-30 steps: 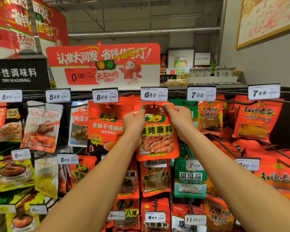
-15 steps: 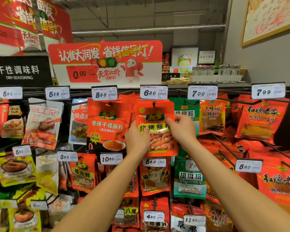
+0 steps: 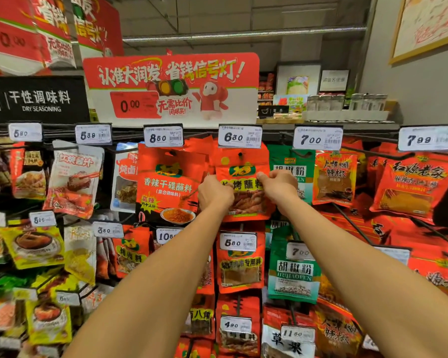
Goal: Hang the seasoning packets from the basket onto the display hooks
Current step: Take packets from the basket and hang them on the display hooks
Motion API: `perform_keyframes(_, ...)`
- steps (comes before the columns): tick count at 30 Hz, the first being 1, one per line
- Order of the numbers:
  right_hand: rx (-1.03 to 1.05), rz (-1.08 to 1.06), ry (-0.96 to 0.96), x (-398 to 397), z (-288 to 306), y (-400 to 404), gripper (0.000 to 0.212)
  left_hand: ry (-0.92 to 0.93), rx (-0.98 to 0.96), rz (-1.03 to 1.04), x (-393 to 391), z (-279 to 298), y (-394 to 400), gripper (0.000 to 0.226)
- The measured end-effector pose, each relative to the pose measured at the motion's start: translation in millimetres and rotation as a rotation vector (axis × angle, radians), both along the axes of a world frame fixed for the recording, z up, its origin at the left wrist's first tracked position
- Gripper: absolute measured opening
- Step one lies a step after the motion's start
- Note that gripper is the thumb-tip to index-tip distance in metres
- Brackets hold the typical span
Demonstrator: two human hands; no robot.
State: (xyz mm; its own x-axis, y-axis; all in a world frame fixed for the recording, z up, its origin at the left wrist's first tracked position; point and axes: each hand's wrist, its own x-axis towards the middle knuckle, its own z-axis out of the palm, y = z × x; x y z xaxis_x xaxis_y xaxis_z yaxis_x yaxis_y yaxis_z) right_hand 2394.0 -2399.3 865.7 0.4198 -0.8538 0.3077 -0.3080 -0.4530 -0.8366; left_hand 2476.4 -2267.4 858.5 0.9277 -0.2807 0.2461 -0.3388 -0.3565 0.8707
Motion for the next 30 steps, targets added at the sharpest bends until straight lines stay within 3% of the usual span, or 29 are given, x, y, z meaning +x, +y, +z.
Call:
perform_keyframes(6, 0.010, 0.035, -0.077, -28.1, -16.3, 5.1, 0.020, -0.043, -0.130, -0.121, -8.5, -6.4, 18.5, 0.014)
perform_keyframes(10, -0.061, 0.014, -0.178, -57.3, -21.1, 18.9, 0.018, -0.075, -0.199, -0.192, -18.8, -9.6, 42.4, 0.042)
perform_keyframes(14, 0.206, 0.237, -0.369, -90.1, -32.7, 44.9, 0.018, -0.059, -0.329, -0.356, -28.4, -21.4, 79.3, 0.017)
perform_keyframes(17, 0.347, 0.345, -0.382, -113.0, -56.0, 64.6, 0.019, 0.095, -0.363, -0.482, -28.3, -47.3, 107.7, 0.022)
perform_keyframes(22, 0.582, 0.352, -0.321, -132.3, -142.0, 83.3, 0.022, 0.366, -0.286, -0.447, -22.9, -138.0, 141.2, 0.025)
perform_keyframes(30, 0.906, 0.132, 0.032, -144.2, -346.0, 122.9, 0.025, 0.854, -0.081, -0.262, -53.2, -342.8, 185.9, 0.021)
